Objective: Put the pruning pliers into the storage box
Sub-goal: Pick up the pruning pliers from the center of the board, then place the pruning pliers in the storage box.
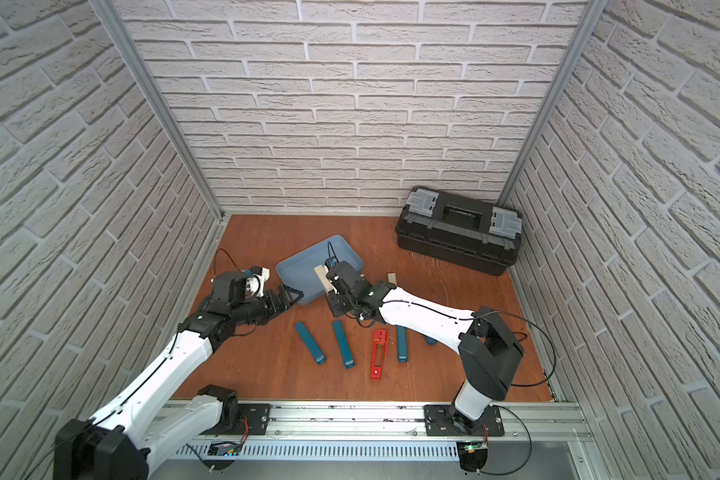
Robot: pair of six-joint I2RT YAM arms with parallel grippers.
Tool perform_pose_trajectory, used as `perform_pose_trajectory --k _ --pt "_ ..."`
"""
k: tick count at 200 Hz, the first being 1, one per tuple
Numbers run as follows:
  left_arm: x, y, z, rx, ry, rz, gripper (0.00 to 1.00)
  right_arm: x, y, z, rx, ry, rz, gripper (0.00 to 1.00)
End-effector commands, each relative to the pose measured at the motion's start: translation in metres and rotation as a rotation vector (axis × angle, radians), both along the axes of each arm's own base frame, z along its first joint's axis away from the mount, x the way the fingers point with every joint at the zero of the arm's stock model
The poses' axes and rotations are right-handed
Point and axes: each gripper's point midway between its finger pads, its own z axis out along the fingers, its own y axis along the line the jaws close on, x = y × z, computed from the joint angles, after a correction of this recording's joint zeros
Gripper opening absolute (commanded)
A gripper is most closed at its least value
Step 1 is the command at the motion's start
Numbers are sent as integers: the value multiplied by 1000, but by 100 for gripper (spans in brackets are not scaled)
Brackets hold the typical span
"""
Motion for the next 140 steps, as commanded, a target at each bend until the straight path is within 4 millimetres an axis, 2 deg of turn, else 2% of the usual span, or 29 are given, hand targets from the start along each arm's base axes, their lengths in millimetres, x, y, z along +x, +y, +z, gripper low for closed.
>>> perform_pose_trajectory --k 1,29,116,129,132,140 --pt "7 10 11 -19 -6 32 98 3 18 3 9 1 59 3" --pt "15 22 12 -29 3 74 98 11 34 1 19 18 94 3" --pt "30 41 13 -54 2 123 98 37 77 0 44 22 173 3" --pt "32 43 13 -54 1 130 98 41 83 6 55 8 179 2" --pt "33 44 13 -54 1 132 98 43 84 -5 41 22 180 3" --pt "34 46 13 -53 -1 137 98 46 87 -9 38 25 184 3"
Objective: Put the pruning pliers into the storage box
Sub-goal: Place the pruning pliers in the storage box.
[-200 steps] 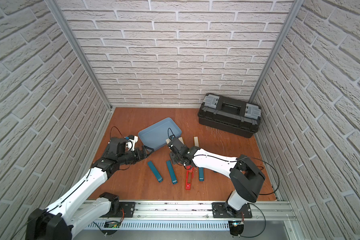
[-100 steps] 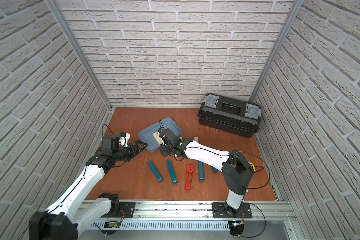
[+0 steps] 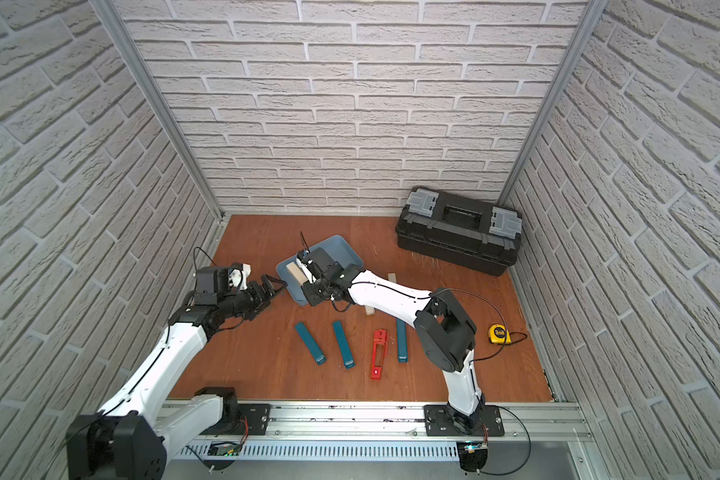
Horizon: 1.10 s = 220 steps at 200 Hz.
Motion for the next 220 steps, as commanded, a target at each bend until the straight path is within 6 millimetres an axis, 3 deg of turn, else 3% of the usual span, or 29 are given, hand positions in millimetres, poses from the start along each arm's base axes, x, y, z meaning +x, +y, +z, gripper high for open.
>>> perform_pose_trajectory --k 1,60,127,220 --pt "10 3 13 -3 -58 -3 98 9 13 3 18 -19 35 3" --pt "19 15 13 -5 -62 40 98 32 27 -15 5 -21 35 3" --pt "28 16 11 -8 -65 36 98 62 33 -34 35 -6 0 3" --pt "33 20 7 -11 -66 48 98 77 47 -61 68 35 -10 3"
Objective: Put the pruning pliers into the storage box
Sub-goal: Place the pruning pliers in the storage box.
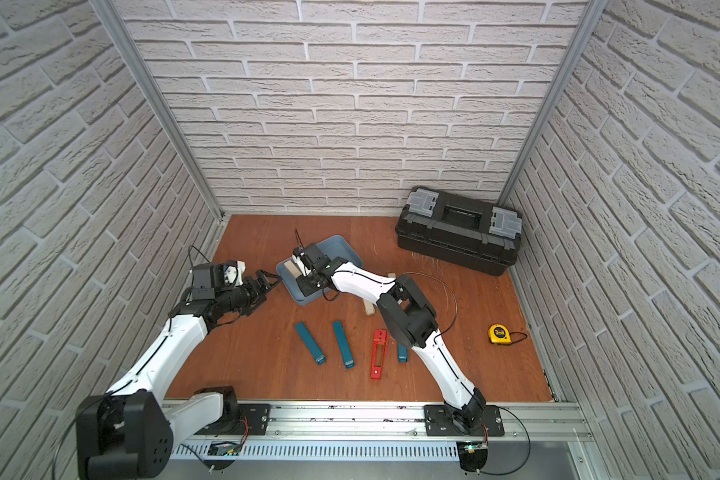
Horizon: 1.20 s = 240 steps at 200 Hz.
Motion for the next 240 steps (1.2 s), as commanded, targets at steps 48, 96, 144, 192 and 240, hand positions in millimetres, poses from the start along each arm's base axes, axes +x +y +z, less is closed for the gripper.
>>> perform_pose_trajectory --k 48,96,144,192,240 --pt "14 1 14 -3 -69 -9 98 13 21 5 80 -13 0 3" --pt "13 0 11 -7 -65 -11 98 14 24 -2 72 -2 3 2" --pt "14 0 12 -9 -71 -12 98 13 23 0 71 4 1 9" --pt "12 -1 10 -16 -71 -11 98 7 24 -2 81 31 18 21" --pt "10 0 12 -14 -78 -9 98 4 24 2 93 30 24 33"
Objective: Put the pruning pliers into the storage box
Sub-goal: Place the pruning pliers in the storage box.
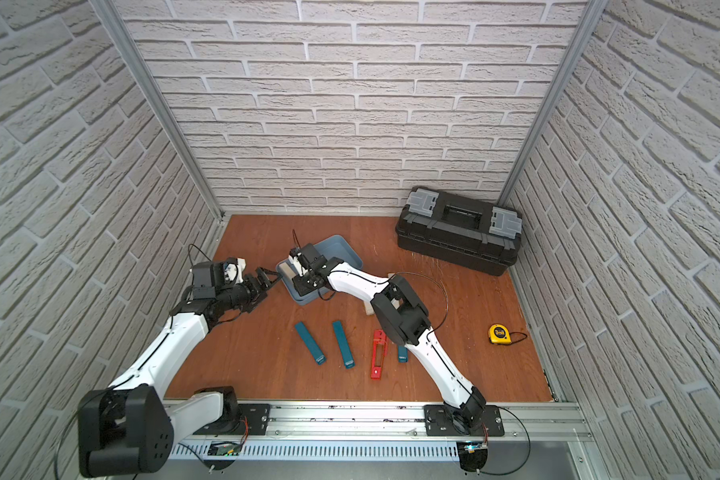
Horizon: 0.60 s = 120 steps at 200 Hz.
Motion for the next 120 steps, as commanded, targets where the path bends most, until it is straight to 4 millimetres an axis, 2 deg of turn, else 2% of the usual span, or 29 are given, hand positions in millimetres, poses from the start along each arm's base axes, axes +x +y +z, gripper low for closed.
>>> perform_pose_trajectory --k 1,32,66,120 --pt "2 0 9 -5 -45 -5 98 1 5 13 40 -16 8 34" --pt "2 0 8 -6 -44 -2 98 -1 4 12 33 -10 10 41" --pt "1 0 9 -6 -49 -3 98 -4 4 17 45 -8 22 43" --pt "2 0 5 -8 -40 -1 98 -11 10 48 120 -31 57 45"
